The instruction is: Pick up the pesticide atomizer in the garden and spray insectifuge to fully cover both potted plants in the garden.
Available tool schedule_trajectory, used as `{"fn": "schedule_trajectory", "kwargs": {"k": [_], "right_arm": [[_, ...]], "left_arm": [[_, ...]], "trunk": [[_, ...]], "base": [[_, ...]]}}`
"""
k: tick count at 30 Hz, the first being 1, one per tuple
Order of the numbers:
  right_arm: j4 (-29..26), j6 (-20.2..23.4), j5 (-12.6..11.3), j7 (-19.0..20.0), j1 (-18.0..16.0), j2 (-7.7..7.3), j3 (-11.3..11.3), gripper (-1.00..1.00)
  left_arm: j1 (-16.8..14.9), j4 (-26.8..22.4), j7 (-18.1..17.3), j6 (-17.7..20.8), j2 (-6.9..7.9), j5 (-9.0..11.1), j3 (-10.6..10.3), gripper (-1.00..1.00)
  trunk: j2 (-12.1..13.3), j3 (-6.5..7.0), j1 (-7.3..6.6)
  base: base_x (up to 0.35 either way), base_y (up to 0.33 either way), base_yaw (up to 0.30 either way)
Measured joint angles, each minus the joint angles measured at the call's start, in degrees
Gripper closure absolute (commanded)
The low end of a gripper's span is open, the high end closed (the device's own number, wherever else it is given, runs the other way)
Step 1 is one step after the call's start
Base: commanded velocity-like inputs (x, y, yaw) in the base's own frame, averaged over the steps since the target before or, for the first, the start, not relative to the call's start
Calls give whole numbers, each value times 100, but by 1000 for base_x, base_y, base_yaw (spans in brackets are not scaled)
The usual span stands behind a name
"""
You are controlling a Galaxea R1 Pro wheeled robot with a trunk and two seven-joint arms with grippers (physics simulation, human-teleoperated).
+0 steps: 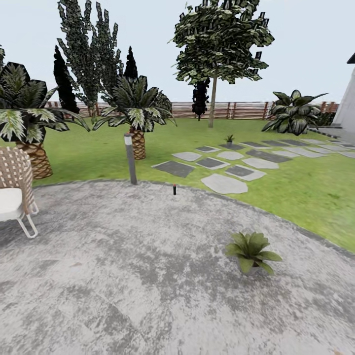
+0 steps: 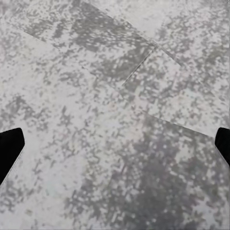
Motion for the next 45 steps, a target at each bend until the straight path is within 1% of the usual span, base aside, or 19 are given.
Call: {"fn": "schedule_trajectory", "kwargs": {"k": [13,25,32,45], "right_arm": [[-3,0,0,0,0,2,2,-100],[2,-1,0,0,-2,12,8,-100],[3,-1,0,0,-1,12,9,-100],[2,0,0,0,0,12,9,-100]], "left_arm": [[0,0,1,1,0,0,0,-100],[2,-2,4,2,0,0,2,-100],[1,-2,7,2,0,0,11,-100],[0,-1,6,1,0,0,4,-100]], "trunk": [[0,0,0],[0,0,0],[0,0,0],[0,0,0]], "base": [[336,0,6],[336,10,225],[334,114,206],[319,177,14]]}}
